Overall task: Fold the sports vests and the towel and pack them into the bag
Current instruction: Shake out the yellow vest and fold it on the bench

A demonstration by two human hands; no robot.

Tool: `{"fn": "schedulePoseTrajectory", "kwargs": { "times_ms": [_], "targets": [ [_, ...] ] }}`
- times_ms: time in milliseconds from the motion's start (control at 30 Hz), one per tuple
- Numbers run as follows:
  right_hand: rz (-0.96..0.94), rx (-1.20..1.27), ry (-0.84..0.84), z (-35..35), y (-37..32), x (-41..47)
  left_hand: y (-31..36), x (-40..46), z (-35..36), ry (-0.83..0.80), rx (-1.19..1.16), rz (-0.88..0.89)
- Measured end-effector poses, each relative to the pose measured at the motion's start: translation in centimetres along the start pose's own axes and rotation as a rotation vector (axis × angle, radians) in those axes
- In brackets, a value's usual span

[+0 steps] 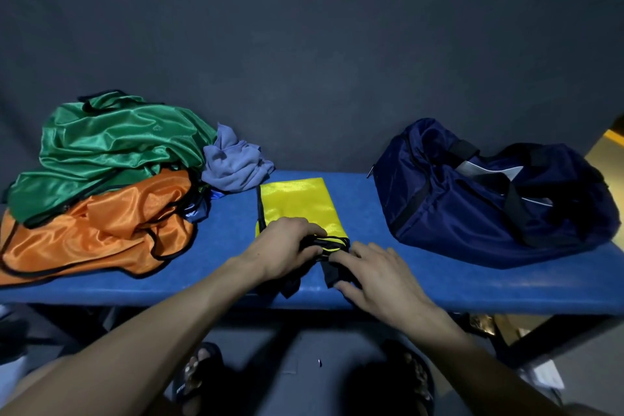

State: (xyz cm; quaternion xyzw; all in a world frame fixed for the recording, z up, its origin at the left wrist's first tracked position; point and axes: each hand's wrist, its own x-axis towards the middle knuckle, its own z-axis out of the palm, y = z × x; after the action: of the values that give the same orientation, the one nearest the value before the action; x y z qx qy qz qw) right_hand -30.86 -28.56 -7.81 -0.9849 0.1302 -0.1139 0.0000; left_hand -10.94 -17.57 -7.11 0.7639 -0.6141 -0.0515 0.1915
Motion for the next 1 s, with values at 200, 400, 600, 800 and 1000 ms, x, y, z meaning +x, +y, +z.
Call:
{"fn": "schedulePoseTrajectory", "kwargs": {
  "times_ms": [200, 400, 600, 800, 1000],
  "targets": [
    [-0.025, -0.127, 0.201, 1.3, -0.8, 0.2, 0.3, -0.1, 0.3, 0.032, -0.022, -0.009],
    [0.056, 0.072, 0.299, 1.1, 0.1, 0.1, 0.5, -0.3, 0.9, 0.002, 0.002, -0.002],
    [0.535, 1.044, 0.131, -0.5, -0.6, 0.0, 1.0, -1.0, 1.1, -0.019, -0.116, -0.021],
    [0.716, 1.458, 0.031, -2.4, -1.6, 1.2, 0.7, -1.3, 0.8, 0.028, -0.066, 0.037],
    [0.841, 1.594, -0.108, -3.5, -1.5, 4.1, -0.5, -1.0, 0.1, -0.127, -0.056, 0.068]
  ]
}}
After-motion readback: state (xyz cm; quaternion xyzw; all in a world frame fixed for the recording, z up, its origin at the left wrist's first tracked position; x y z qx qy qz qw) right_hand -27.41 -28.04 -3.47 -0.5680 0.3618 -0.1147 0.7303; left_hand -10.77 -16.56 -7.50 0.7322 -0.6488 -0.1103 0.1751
